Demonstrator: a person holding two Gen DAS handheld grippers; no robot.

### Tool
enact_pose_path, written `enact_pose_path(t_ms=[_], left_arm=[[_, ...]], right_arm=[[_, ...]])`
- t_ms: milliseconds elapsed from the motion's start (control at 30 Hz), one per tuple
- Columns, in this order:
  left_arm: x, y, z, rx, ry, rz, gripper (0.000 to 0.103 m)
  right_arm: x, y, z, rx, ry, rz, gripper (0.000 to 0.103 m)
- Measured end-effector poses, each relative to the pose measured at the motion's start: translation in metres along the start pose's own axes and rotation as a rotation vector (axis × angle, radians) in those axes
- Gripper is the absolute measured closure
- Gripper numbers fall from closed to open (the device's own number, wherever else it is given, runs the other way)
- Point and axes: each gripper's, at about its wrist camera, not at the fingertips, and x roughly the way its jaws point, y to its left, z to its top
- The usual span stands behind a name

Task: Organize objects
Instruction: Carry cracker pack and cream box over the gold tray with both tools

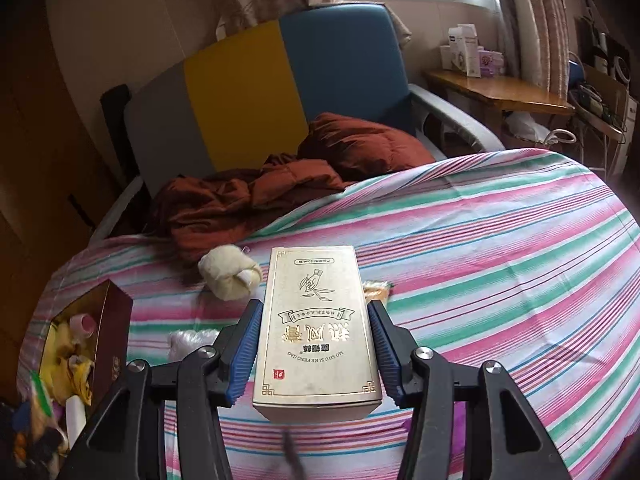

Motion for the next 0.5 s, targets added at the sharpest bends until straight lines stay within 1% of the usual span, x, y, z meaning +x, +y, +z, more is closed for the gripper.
enact_pose_path(t_ms=[200,333,500], left_arm=[[-0.015,0.039,-0.010,-0.067,-0.001,0.049,0.057],[-0.022,0.061,-0.019,-0.110,-0.001,0.073,0.057],[-0.033,0.088,-0.032,-0.163,-0.005,0.102,0.057]], right_arm=[[0.002,0.030,-0.006,-0.057,0.045,0.005,0.050],[-0.005,0.061,-0.011,-0.092,0.060,0.047,0.050],[-0.018,0.111,-0.025,-0.137,0.065,0.127,0.050]])
